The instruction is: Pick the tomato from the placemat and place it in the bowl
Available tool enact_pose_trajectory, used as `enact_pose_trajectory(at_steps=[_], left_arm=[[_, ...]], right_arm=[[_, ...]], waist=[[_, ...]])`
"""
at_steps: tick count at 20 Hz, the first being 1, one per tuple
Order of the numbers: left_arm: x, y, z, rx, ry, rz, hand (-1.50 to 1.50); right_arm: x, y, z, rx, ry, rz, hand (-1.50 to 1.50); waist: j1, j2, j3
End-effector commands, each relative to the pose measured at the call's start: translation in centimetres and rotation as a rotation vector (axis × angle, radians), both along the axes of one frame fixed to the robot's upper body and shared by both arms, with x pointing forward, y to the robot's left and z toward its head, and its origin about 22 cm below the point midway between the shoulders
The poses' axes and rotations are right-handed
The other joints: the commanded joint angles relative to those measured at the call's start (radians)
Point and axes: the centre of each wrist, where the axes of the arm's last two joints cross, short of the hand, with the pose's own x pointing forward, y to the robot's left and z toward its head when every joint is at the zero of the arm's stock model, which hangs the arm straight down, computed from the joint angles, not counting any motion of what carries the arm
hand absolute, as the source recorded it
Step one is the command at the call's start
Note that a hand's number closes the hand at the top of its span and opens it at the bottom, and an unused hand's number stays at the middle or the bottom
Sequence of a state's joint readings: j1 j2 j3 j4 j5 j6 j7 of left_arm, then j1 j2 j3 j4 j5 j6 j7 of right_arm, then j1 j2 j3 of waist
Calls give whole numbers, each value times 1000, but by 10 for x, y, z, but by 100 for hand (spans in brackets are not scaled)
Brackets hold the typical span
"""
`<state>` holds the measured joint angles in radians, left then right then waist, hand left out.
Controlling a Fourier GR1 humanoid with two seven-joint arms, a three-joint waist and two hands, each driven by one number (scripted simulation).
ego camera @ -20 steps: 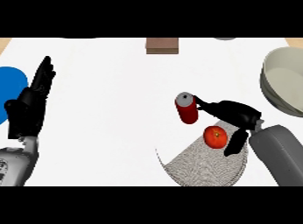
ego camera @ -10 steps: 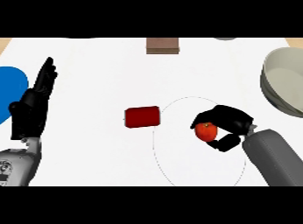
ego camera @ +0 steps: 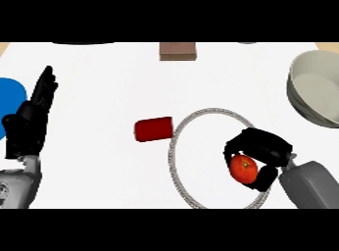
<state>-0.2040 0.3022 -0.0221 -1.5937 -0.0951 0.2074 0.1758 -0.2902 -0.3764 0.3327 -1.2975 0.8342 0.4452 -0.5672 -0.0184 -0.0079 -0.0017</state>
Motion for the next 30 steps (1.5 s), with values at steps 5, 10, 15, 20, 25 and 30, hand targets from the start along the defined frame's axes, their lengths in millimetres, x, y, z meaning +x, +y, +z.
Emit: enact_pose_trajectory(at_steps=[5,10,15,20,25,30], left_arm=[[-14,21,-18,7,29,84,0],[-17,28,5,7,-5,78,0],[-21,32,-2,2,1,49,0],[-8,9,5,2,-3,-5,0],[-13,-11,-7,3,-10,-18,0],[-7,-4,-2,-6,-10,-46,0]], right_arm=[[-126,-4,18,24,-20,59,150],[-170,-24,50,316,-39,-121,150],[-209,-38,101,412,-120,-294,150],[-210,-72,139,411,-226,-495,150],[-186,-104,150,500,-211,-605,150],[-130,-133,153,576,-236,-728,150]], waist=[[-88,-18,-4],[-73,-13,0],[-54,-4,-1],[-12,8,0],[20,10,1],[36,12,1]])
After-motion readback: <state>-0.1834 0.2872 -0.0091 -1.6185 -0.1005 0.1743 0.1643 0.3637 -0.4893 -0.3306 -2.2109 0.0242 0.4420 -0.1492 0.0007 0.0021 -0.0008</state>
